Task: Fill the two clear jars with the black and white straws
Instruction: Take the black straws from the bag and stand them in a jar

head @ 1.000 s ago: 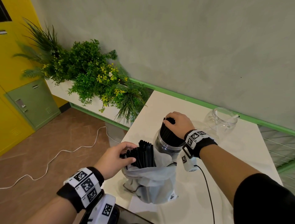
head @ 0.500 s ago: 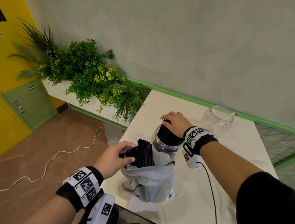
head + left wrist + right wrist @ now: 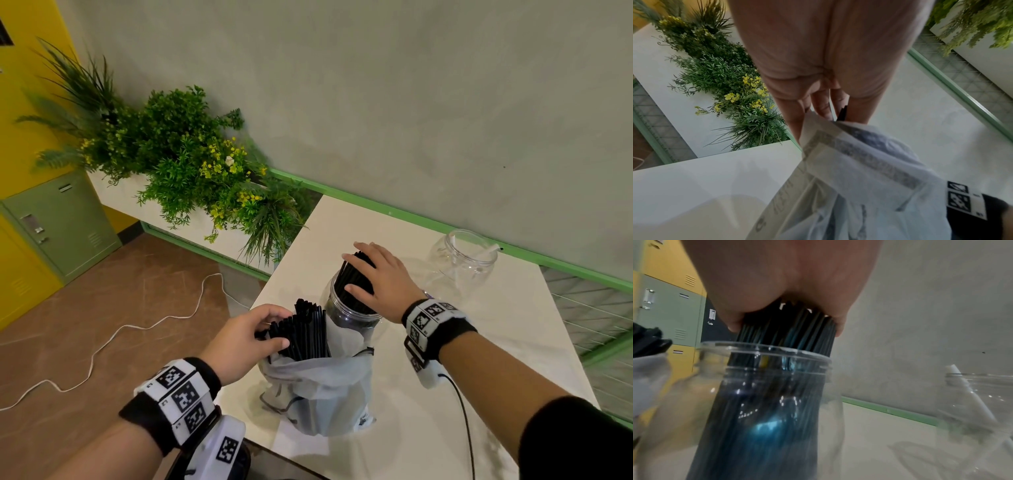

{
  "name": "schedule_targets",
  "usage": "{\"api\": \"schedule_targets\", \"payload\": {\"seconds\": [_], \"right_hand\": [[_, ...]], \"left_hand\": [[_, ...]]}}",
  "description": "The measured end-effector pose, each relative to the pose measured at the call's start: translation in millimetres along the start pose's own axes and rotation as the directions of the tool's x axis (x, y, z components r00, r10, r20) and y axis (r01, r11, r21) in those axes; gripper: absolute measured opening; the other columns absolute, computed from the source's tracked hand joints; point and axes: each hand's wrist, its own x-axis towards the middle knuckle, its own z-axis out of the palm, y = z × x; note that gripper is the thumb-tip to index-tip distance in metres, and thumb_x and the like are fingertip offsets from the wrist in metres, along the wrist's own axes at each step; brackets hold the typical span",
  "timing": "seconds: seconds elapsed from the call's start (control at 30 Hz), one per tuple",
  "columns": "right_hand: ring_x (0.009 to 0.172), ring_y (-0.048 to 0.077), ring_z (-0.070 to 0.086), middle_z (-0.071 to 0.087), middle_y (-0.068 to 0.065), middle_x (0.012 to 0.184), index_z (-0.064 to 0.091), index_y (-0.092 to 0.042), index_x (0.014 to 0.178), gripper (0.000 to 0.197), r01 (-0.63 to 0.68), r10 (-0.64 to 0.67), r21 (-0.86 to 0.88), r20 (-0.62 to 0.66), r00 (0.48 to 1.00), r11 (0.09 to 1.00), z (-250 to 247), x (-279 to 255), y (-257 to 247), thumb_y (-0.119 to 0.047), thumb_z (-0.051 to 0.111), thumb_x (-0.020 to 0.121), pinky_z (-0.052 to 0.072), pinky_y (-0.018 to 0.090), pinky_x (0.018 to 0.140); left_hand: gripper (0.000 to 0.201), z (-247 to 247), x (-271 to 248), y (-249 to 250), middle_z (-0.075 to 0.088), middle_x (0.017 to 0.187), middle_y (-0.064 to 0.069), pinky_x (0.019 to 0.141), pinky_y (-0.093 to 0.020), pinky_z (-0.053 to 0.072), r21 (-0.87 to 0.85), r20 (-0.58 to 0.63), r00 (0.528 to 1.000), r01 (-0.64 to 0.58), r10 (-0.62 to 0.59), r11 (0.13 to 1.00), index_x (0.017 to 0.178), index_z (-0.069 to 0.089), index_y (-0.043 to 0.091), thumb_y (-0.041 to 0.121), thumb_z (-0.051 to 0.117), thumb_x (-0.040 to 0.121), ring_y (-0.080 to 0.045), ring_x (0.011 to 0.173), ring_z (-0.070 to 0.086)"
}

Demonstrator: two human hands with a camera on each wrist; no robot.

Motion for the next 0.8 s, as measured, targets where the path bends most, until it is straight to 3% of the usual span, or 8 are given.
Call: {"api": "schedule_targets", "payload": {"seconds": [0.07,0.13,0.27,0.43,0.5,0.63,0.73,0.8], "right_hand": [[0.138,0.026,0.024,0.028,-0.004,0.152,0.033,-0.037,0.144,0.055,-0.029,0.029,0.008,0.052,0.998,1.000,-2,13,-3,-0.057,0.040,0.093,0.030,0.046,0.111],[0.124,0.026,0.040,0.042,-0.002,0.138,0.042,-0.034,0.137,0.047,-0.082,0.079,0.031,0.090,0.993,0.996,-4,23,-5,-0.053,0.042,0.095,0.042,0.044,0.099],[0.105,0.021,0.050,0.052,-0.004,0.115,0.054,-0.027,0.118,0.033,-0.110,0.114,0.110,-0.034,0.993,0.988,-6,32,-10,-0.049,0.043,0.096,0.048,0.037,0.081],[0.122,0.026,0.039,0.046,0.001,0.133,0.041,-0.028,0.136,0.049,-0.128,0.138,-0.085,0.126,0.982,0.988,-8,32,-10,-0.054,0.041,0.095,0.037,0.043,0.098],[0.130,0.026,0.031,0.040,0.000,0.141,0.035,-0.029,0.142,0.056,-0.122,0.126,-0.081,0.051,0.991,0.989,-15,28,-15,-0.056,0.043,0.093,0.030,0.044,0.104],[0.118,0.018,0.040,0.049,-0.001,0.126,0.047,-0.021,0.134,0.049,-0.038,0.087,0.253,-0.188,0.978,0.967,-32,1,-51,-0.044,0.055,0.091,0.035,0.034,0.100],[0.097,0.009,0.049,0.052,-0.005,0.106,0.050,-0.016,0.125,0.046,-0.044,0.114,0.574,-0.087,0.990,0.818,-23,-30,-84,-0.036,0.065,0.087,0.042,0.018,0.084],[0.097,0.007,0.048,0.049,-0.003,0.110,0.044,-0.016,0.128,0.059,-0.140,0.155,0.679,0.039,0.987,0.720,-8,-46,-97,-0.037,0.073,0.081,0.039,0.008,0.080]], "left_hand": [[0.038,0,0,-1,0.062,0.115,0.016,0.101,-0.031,0.043,-0.012,0.000,1.000,0.002,-0.002,1.000,0.107,0.060,0.043,0.020,0.074,0.081,-0.005,0.114,0.055],[0.038,-1,0,-3,0.063,0.115,0.016,0.102,-0.033,0.043,-0.021,-0.001,1.000,0.005,-0.005,1.000,0.105,0.060,0.044,0.020,0.075,0.080,-0.005,0.114,0.055],[0.037,-2,-1,-4,0.063,0.113,0.019,0.102,-0.031,0.043,-0.025,-0.009,1.000,-0.011,0.011,1.000,0.104,0.061,0.044,0.020,0.075,0.080,-0.003,0.113,0.055],[0.037,-2,-1,-3,0.062,0.114,0.019,0.101,-0.030,0.043,-0.017,-0.012,1.000,-0.008,0.008,1.000,0.106,0.060,0.043,0.019,0.074,0.081,-0.004,0.113,0.055],[0.037,-2,-1,-1,0.061,0.115,0.020,0.101,-0.029,0.043,-0.010,-0.009,1.000,-0.017,0.017,1.000,0.107,0.060,0.042,0.019,0.073,0.082,-0.003,0.114,0.054],[0.037,-2,-1,-3,0.061,0.115,0.019,0.100,-0.029,0.043,-0.014,-0.017,1.000,-0.012,0.012,1.000,0.108,0.060,0.041,0.019,0.073,0.082,-0.003,0.114,0.054],[0.037,-2,-1,-4,0.062,0.114,0.018,0.098,-0.026,0.044,-0.030,-0.021,1.000,-0.014,0.014,0.999,0.107,0.060,0.040,0.018,0.074,0.081,-0.002,0.112,0.055],[0.038,-1,-1,-3,0.063,0.111,0.019,0.092,-0.013,0.042,-0.032,-0.027,0.999,-0.040,0.039,0.999,0.107,0.061,0.038,0.014,0.074,0.081,0.003,0.108,0.056]]}}
